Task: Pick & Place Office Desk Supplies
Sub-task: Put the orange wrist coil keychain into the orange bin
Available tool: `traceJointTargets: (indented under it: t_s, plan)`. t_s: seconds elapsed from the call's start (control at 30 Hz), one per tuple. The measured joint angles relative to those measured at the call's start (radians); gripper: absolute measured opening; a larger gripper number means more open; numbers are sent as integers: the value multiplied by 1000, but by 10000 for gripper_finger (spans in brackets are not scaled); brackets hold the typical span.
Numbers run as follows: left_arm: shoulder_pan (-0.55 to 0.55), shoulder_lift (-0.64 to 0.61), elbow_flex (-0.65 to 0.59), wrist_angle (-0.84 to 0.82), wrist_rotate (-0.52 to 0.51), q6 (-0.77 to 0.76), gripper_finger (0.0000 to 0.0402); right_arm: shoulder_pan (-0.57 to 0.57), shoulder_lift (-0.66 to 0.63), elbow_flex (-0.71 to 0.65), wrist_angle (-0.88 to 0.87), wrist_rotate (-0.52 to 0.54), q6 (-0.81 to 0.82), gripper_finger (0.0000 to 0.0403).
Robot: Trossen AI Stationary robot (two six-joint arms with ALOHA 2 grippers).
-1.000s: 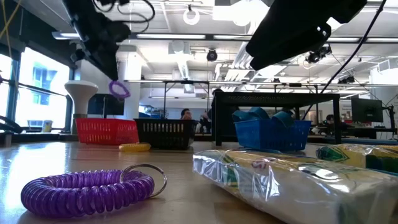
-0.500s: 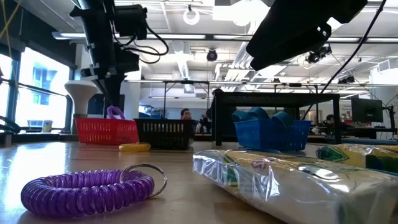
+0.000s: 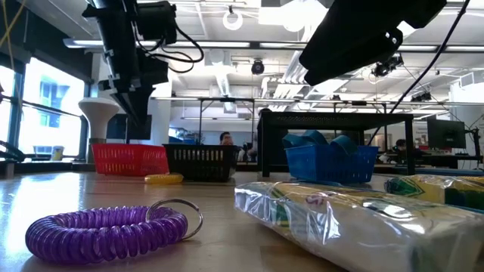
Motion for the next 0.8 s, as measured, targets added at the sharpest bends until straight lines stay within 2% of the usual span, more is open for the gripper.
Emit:
traceJointTargets:
  t_s: [0.23, 0.4, 0.67, 0.8]
  plan:
    - [-64, -18, 16, -11, 11, 1, 101, 0, 0, 0, 0, 0, 0, 205]
    - [-164, -56, 67, -6, 49, 0, 102, 0, 0, 0, -1, -3, 2, 205]
    - [-459, -76, 69, 0, 259, -43, 102, 1, 0, 0, 0, -3, 1, 205]
    - [-672, -50, 66, 18, 266, -45, 102, 1, 0, 0, -3, -3, 0, 205]
